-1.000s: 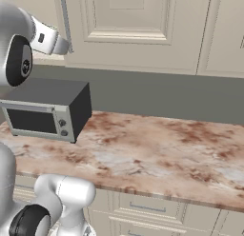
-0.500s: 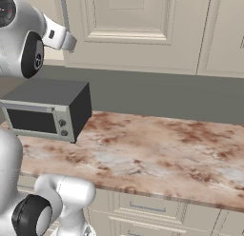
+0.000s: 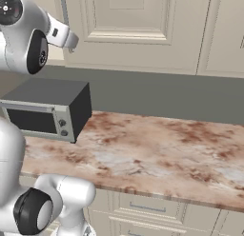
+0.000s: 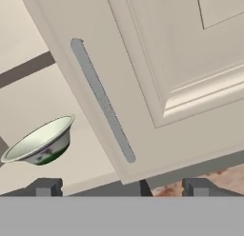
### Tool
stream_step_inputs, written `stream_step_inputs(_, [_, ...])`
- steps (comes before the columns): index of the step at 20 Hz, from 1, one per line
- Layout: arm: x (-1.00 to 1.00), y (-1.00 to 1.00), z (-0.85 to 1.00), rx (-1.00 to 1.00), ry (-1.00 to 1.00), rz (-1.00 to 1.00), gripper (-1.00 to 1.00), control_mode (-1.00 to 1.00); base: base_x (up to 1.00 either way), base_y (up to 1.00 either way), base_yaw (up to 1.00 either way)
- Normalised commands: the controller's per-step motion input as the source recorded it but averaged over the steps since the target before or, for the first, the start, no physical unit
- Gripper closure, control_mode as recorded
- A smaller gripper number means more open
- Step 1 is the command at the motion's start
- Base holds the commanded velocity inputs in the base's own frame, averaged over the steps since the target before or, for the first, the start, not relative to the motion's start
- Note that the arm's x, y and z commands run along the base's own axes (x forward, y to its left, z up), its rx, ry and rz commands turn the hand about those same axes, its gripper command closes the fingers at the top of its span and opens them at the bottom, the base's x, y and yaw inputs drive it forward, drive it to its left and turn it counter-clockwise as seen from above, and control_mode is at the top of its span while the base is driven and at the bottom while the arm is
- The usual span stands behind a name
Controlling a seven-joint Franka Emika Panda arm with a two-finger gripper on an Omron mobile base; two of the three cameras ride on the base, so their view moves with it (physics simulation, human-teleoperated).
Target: Move the bowls from the cabinet to the plates on the dining table.
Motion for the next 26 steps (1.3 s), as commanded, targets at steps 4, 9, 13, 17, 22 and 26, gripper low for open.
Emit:
stream_step_inputs(4, [0.22,0.09,-0.08,0.0,0.0,0.0,-1.0,-1.0,0.0,0.0,0.0])
stream_step_inputs(9, [0.48,0.0,-0.23,0.0,0.01,0.0,-1.0,-1.0,0.0,0.0,0.0])
stream_step_inputs(13, [0.41,0.02,-0.13,0.0,0.02,0.0,-1.0,-1.0,0.0,0.0,0.0])
stream_step_inputs(17, [0.39,0.08,-0.04,0.0,0.06,0.0,-1.0,-1.0,0.0,0.0,0.0])
stream_step_inputs(22, [0.43,0.13,-0.01,0.0,0.08,0.0,-1.0,-1.0,0.0,0.0,0.0])
stream_step_inputs(26, [0.68,0.0,-0.07,0.0,0.05,0.0,-1.0,-1.0,0.0,0.0,0.0])
